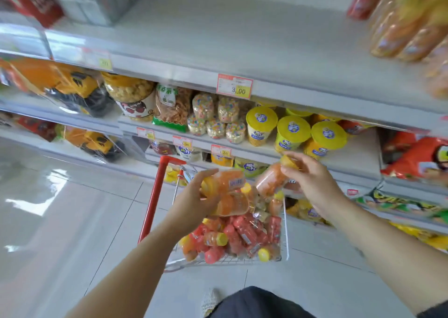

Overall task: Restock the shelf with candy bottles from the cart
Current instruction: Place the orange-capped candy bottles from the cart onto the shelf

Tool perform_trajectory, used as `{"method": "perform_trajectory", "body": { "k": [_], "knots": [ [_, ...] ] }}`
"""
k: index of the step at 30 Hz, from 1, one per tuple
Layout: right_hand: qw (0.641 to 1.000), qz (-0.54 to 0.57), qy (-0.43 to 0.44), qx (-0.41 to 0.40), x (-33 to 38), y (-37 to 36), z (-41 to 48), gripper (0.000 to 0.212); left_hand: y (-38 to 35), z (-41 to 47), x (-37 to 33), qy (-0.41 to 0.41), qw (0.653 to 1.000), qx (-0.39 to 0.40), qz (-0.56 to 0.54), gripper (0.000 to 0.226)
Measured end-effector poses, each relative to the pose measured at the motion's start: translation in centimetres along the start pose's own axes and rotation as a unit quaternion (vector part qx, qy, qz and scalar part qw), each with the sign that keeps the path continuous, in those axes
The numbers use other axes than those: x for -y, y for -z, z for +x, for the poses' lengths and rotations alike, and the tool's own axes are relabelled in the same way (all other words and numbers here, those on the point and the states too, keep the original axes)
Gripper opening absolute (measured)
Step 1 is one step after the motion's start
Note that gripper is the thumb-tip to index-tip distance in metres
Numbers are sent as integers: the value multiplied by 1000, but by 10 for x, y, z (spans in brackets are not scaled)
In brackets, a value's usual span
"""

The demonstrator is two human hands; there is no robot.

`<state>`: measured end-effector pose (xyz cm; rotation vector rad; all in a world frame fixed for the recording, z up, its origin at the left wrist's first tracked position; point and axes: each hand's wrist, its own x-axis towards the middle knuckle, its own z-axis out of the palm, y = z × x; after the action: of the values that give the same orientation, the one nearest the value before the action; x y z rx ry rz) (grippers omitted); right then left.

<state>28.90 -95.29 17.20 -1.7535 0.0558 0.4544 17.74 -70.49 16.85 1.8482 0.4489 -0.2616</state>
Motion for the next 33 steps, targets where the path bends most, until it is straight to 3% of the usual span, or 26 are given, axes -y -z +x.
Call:
{"method": "perform_trajectory", "body": {
  "k": [5, 9, 18, 23, 28, 33],
  "knots": [
    [997, 10, 73, -33, 49, 63, -46, 32, -28, -13, -68, -66, 996, 38, -40, 46],
    [984, -35, 146, -98, 88, 107, -68, 36, -43, -11, -124, -148, 987, 68, 12, 51],
    [924, -129, 218, -286, 132, 158, -34, 40, -65, 41, -219, -217, 972, 89, -2, 47],
    [856, -277, 255, -354, 156, 174, 3, 46, -67, 71, -248, -222, 969, 83, -68, 45],
    [744, -491, 254, -375, 171, 193, 40, 49, -79, 88, -261, -221, 973, 53, -50, 47],
    [703, -602, 190, -328, 182, 197, 74, 47, -96, 98, -273, -208, 975, 53, -63, 48]
  ]
}}
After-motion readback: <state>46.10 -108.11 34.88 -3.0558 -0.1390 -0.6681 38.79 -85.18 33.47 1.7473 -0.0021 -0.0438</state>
